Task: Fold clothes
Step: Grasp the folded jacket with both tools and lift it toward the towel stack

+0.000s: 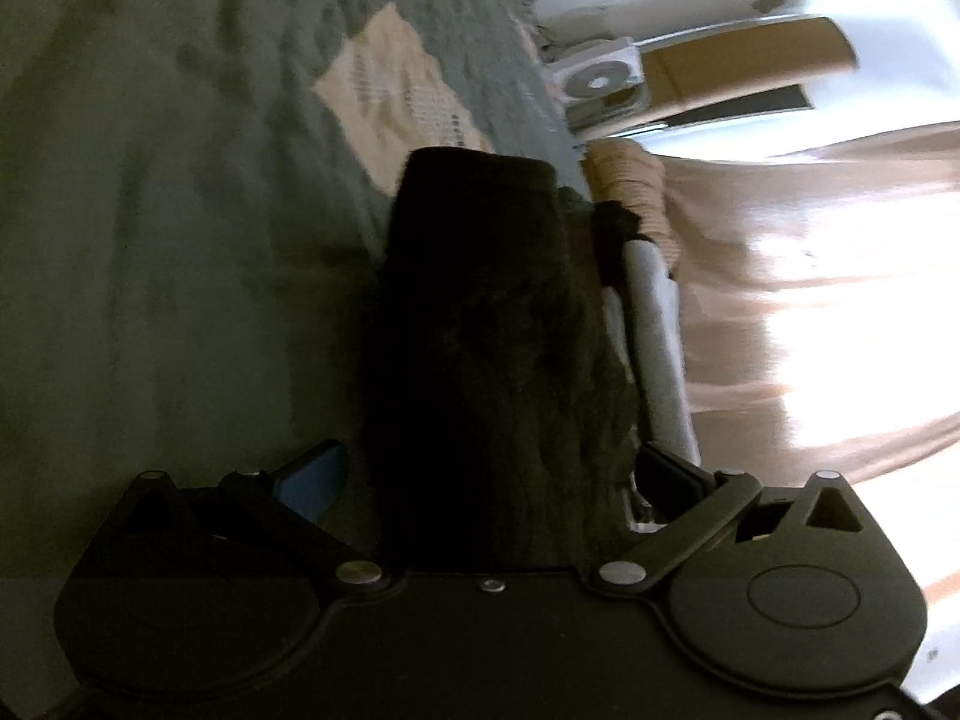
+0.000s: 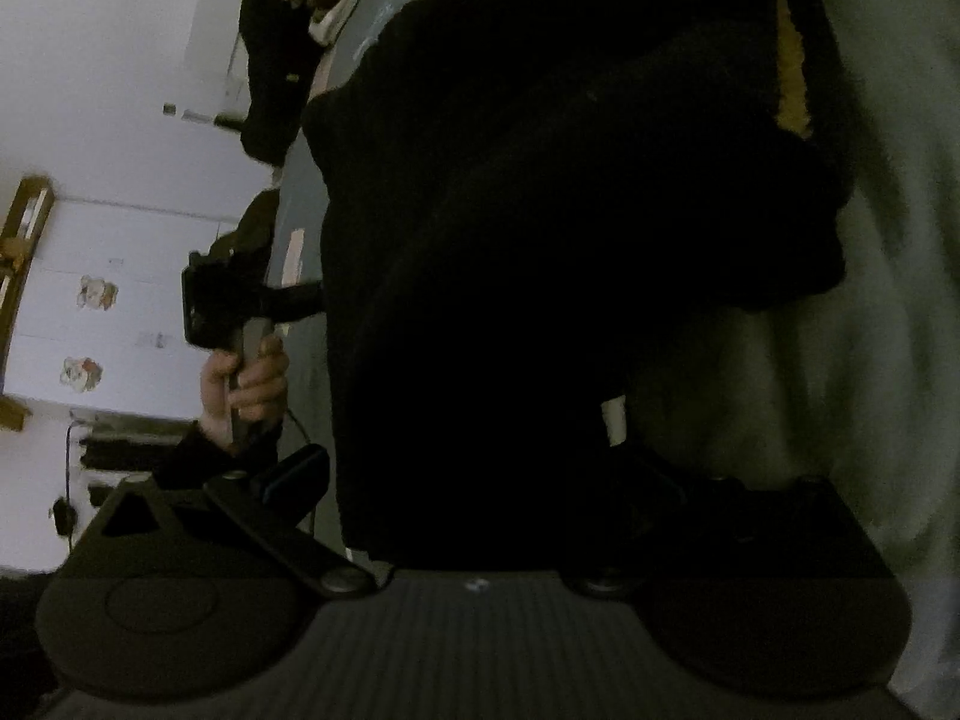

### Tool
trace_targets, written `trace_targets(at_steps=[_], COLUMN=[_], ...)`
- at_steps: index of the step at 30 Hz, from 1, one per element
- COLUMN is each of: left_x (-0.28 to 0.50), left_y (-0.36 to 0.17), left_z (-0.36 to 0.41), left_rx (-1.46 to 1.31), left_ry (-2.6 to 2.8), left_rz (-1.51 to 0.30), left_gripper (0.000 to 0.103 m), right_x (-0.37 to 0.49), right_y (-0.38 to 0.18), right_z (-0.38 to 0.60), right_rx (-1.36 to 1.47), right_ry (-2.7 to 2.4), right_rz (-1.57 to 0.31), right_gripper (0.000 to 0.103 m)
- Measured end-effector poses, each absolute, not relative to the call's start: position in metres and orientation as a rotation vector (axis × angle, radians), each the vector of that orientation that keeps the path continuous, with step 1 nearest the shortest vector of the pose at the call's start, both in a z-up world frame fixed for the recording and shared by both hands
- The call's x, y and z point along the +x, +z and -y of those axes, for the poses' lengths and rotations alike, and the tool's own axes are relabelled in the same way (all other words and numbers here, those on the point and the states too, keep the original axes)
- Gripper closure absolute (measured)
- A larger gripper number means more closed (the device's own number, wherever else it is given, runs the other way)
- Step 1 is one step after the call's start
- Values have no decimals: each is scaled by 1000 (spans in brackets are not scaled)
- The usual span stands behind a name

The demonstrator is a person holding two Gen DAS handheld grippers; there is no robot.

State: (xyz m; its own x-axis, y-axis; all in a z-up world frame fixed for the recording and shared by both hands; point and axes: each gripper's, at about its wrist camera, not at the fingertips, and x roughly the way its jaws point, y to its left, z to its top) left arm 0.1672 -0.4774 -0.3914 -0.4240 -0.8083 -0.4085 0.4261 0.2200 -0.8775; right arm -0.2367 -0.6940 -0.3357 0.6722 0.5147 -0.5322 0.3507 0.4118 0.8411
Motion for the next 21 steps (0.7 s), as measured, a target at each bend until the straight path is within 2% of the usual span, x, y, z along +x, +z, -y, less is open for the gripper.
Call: trace_targets(at_steps=[10,21], left_x=[163,159], left_y=[-402,-402], left_z=[515,529], left_rx=[-381,-395], left_ry=[-1531,-1564], left_rz=[-1441,-1437], left_gripper=[1,1], right_x=[-245,-243], right_y=[-345,-343], right_z=[713,705], right_rx=[1267,1243], right_ry=[214,295], right_rz=[-846,-927], right_gripper=[0,1])
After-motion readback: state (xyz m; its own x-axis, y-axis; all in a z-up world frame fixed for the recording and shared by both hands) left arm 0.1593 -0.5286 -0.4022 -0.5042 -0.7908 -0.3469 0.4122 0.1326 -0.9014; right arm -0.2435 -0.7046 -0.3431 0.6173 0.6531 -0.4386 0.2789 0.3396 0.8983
